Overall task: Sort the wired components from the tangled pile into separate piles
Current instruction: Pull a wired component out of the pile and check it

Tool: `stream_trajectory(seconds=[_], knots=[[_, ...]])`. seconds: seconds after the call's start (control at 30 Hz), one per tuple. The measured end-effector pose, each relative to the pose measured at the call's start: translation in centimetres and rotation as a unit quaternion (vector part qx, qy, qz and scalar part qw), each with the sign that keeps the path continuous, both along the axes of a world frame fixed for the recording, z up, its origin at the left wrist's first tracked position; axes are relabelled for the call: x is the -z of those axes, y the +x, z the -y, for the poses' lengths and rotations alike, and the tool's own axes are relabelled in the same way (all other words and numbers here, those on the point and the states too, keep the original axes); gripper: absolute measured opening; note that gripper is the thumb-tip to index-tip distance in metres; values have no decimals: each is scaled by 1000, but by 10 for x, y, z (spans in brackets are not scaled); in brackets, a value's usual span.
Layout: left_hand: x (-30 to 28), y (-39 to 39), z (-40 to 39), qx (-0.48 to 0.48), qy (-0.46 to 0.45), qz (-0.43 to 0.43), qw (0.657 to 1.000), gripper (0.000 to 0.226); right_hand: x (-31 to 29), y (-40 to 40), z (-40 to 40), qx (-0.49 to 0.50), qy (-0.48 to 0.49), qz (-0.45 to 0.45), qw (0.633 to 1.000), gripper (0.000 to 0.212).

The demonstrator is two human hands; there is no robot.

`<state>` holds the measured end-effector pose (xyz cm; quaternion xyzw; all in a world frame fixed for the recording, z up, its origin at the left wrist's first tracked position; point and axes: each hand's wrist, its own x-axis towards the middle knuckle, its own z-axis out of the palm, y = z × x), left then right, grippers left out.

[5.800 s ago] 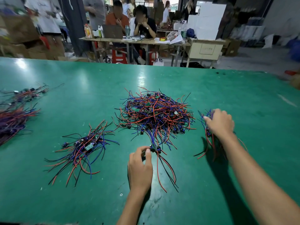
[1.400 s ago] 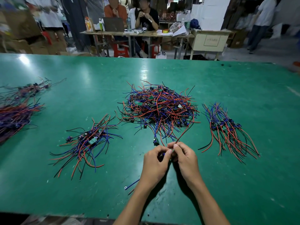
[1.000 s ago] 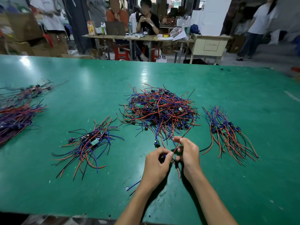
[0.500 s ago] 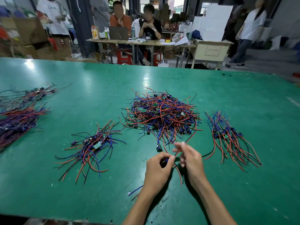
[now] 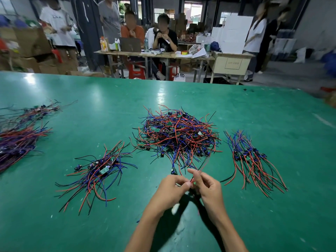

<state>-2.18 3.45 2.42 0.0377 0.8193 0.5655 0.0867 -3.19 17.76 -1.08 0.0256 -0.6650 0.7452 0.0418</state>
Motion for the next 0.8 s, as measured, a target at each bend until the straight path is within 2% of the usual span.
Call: stream_trajectory(seconds=[0.1, 0.17, 0.23, 0.33, 0.47, 0.6, 0.7, 0.8], knots=[[-11, -4, 1, -53, 160, 71, 983, 18, 4, -1, -1, 17, -5, -2, 1000, 29], [-16, -7, 1, -106, 258, 135, 951, 18, 6, 0, -2, -12, 54, -36, 998, 23], [-14, -10, 0, -163, 328, 186, 912, 19, 5, 2, -1, -48, 110, -58, 991, 28], [-6, -8, -7, -210, 349, 208, 889, 27, 4, 1, -1, -49, 96, -59, 992, 29], [0, 0, -16, -217, 371, 201, 880, 35, 3, -1, -2, -7, -24, -47, 999, 11], [2, 4, -21, -224, 385, 174, 878, 38, 1, -3, -1, 30, -57, -9, 998, 19], [1, 6, -15, -242, 355, 160, 889, 33, 2, -5, -2, 52, -63, 9, 997, 21], [0, 5, 3, -316, 361, 127, 868, 33, 4, -7, -4, 55, -63, 29, 996, 23]])
